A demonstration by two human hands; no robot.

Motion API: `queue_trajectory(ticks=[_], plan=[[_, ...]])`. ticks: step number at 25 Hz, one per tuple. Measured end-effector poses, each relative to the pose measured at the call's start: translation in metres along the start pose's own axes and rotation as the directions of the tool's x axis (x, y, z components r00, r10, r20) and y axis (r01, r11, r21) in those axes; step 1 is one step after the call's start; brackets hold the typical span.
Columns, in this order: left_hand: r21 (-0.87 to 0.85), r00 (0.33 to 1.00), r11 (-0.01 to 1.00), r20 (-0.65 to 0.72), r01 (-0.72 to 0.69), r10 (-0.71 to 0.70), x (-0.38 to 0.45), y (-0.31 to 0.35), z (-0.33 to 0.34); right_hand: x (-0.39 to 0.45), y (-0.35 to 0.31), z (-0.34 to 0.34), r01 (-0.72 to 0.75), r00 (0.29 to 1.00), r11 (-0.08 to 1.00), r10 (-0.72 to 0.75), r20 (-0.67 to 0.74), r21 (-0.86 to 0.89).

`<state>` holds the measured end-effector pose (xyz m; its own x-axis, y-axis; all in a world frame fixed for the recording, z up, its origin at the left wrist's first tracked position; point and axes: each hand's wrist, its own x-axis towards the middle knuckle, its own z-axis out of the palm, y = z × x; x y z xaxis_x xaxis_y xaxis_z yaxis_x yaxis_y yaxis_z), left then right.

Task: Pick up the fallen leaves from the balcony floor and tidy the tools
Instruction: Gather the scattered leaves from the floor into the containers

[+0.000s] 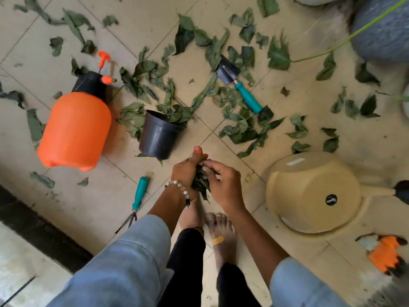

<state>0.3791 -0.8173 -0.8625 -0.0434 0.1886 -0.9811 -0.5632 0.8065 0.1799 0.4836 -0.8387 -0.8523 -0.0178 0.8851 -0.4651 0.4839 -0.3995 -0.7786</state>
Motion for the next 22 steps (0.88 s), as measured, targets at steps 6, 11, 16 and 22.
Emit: queue_trajectory(ticks=[6, 11, 16, 22], plan=[[0.136, 0.990, 0.989, -0.118, -0.063, 0.079, -0.003, -0.005, 0.013, 0.010, 0.045, -0.044, -0.203, 0.976, 0.969, 0.212, -0.050, 0.140], [0.458, 0.978, 0.882, -0.108, -0.112, 0.180, 0.028, -0.013, 0.020, 0.016, 0.137, -0.018, -0.355, 0.933, 0.635, 0.285, -0.218, -0.687], [0.533, 0.975, 0.840, -0.116, -0.101, 0.191, 0.054, -0.016, 0.029, 0.030, 0.143, -0.013, -0.148, 0.988, 0.621, 0.069, -0.135, -0.770], [0.521, 0.980, 0.850, -0.121, -0.076, 0.161, 0.058, -0.012, 0.044, 0.098, 0.098, -0.054, -0.327, 0.856, 0.878, 0.119, -0.502, -0.349]])
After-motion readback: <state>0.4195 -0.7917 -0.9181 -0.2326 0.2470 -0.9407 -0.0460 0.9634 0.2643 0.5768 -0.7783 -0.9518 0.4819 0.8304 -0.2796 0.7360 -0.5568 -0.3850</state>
